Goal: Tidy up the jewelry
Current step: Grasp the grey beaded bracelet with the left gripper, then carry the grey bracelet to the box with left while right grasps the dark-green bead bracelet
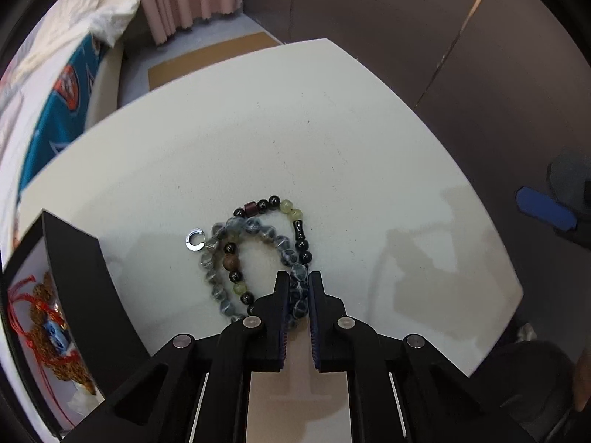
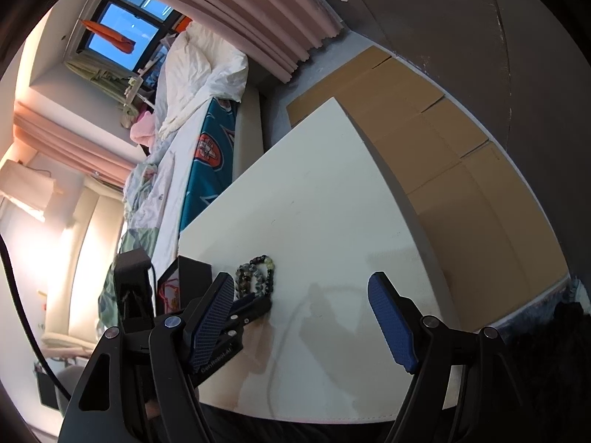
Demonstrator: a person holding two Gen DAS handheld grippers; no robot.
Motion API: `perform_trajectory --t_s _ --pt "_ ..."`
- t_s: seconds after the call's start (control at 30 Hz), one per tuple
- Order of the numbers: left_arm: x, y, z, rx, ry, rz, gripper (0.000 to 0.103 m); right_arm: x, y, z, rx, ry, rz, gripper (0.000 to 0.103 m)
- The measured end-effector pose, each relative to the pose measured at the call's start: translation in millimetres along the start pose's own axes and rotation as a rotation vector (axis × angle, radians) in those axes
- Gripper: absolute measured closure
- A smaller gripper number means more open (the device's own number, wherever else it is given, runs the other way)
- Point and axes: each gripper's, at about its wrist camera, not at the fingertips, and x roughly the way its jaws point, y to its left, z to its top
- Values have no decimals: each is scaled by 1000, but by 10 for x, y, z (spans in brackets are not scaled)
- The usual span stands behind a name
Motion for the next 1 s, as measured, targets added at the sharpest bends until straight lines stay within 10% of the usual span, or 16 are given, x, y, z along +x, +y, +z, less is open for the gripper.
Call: perform_trajectory --t_s 0.43,1.0 --pt "-605 191 23 -49 -146 -29 93 177 119 -14 -31 36 -6 29" --pt "-1213 553 -137 -88 -280 -15 93 718 570 -135 -137 117 -151 68"
